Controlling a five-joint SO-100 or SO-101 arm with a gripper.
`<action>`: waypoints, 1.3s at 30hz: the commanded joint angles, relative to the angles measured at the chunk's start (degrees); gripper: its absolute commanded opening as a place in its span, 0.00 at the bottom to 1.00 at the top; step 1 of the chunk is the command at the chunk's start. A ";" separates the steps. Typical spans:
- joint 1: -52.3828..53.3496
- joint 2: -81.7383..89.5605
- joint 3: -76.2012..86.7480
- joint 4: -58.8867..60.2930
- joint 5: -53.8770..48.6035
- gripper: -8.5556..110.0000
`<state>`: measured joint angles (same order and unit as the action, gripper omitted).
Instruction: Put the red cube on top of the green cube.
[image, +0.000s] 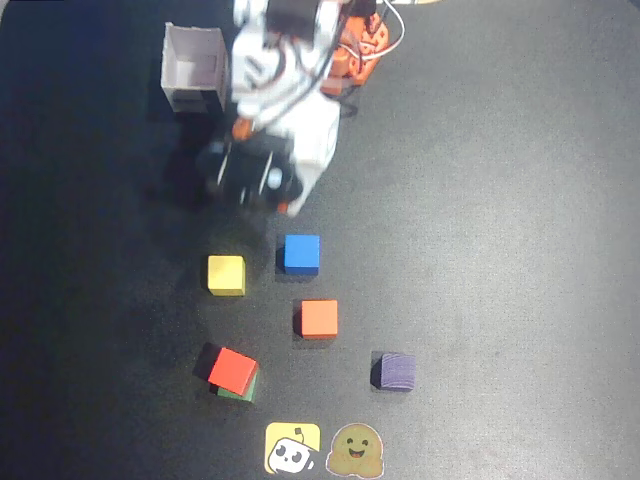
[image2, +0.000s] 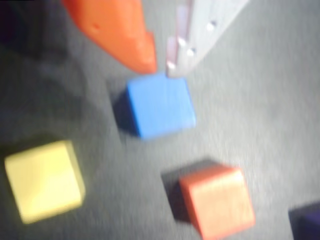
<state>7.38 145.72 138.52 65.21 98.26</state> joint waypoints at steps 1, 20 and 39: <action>-0.62 8.26 2.46 2.90 0.88 0.07; -2.99 31.38 15.82 10.46 1.32 0.07; -5.71 31.46 26.02 -0.09 -8.70 0.07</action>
<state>2.11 176.75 164.79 65.21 93.25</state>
